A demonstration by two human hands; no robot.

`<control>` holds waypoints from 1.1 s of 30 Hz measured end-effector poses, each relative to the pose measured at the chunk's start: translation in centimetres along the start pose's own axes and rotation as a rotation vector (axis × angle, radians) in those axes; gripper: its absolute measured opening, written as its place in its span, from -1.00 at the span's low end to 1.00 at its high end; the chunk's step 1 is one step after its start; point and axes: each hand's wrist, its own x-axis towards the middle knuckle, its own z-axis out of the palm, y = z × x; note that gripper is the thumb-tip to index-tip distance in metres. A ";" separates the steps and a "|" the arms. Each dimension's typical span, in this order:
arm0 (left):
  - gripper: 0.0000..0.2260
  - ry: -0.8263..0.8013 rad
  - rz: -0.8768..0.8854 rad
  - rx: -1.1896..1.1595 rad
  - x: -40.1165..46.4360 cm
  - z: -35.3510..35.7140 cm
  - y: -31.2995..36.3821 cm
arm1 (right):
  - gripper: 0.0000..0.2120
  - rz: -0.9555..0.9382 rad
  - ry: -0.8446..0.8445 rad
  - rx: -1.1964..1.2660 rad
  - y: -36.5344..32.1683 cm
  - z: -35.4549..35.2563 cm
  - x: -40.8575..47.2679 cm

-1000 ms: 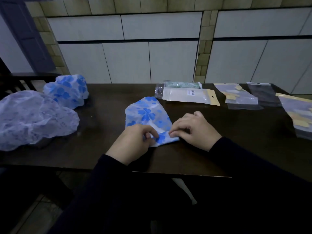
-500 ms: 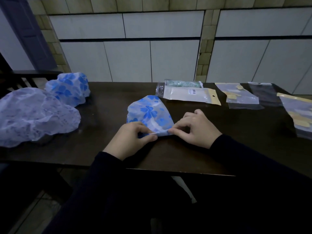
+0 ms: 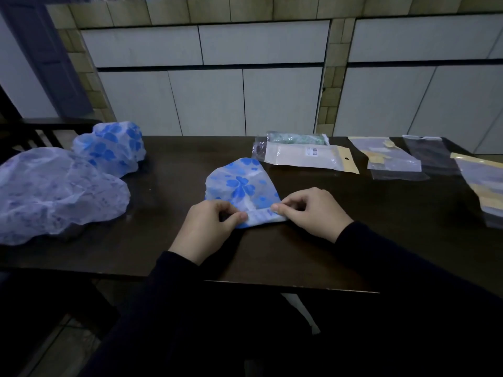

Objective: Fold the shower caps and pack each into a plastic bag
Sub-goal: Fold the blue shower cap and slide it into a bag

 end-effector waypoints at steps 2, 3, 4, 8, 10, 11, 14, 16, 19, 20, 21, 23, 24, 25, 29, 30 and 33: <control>-0.87 0.030 0.015 -0.024 0.0 0.0 -0.1 | -0.83 0.012 0.017 -0.020 -0.1 0.1 0.1; -0.87 0.035 0.024 -0.027 0.1 0.0 -0.1 | -0.82 0.012 0.030 -0.049 -0.2 0.2 0.2; -0.87 0.034 0.035 -0.016 0.1 0.0 -0.1 | -0.80 0.011 0.040 -0.090 -0.3 0.3 0.3; -0.89 0.053 0.100 0.050 -0.2 0.5 -0.2 | -0.79 -0.052 0.119 -0.273 -0.5 0.5 -0.1; -0.86 0.067 0.145 0.066 -0.4 0.6 -0.2 | -0.88 -0.134 0.193 -0.332 -0.5 0.4 -0.5; -0.84 0.071 0.162 0.062 -0.3 0.7 -0.2 | -0.90 -0.176 0.212 -0.343 -0.6 0.3 -0.6; -0.85 0.080 0.186 0.072 -0.4 0.7 -0.4 | -0.88 -0.313 0.197 -0.403 -0.7 0.2 -0.7; -0.96 0.106 0.199 0.081 -0.5 0.6 -0.6 | -0.84 -0.342 0.165 -0.440 -0.8 0.1 -0.8; -0.91 0.082 0.211 0.090 -0.7 0.0 -1.2 | -0.78 -0.338 0.071 -0.442 -0.7 -0.1 -0.7; -0.86 0.057 0.205 0.092 -0.7 -0.2 -1.4 | -0.75 -0.338 0.035 -0.429 -0.8 -0.2 -0.7; -0.82 0.036 0.199 0.092 -0.6 -0.4 -1.5 | -0.70 -0.334 0.004 -0.418 -0.8 -0.3 -0.8; -0.78 0.017 0.185 0.089 -0.4 -0.5 -1.6 | -0.60 -0.313 -0.033 -0.422 -0.8 -0.5 -0.7; -0.79 0.008 0.176 0.092 -0.3 -0.5 -1.5 | -0.59 -0.298 -0.038 -0.428 -0.7 -0.5 -0.6; -0.80 -0.005 0.169 0.101 -0.2 -0.4 -1.5 | -0.61 -0.291 -0.033 -0.428 -0.6 -0.5 -0.6; -0.93 0.002 0.186 0.145 0.1 -0.6 -1.6 | -0.68 -0.300 -0.009 -0.409 -0.6 -0.3 -0.2; -0.94 0.020 0.192 0.146 0.1 -0.6 -1.7 | -0.69 -0.293 -0.009 -0.397 -0.6 -0.2 0.0; -0.90 0.065 0.171 0.146 0.6 -0.7 -1.8 | -0.70 -0.218 -0.017 -0.313 -0.7 0.0 0.9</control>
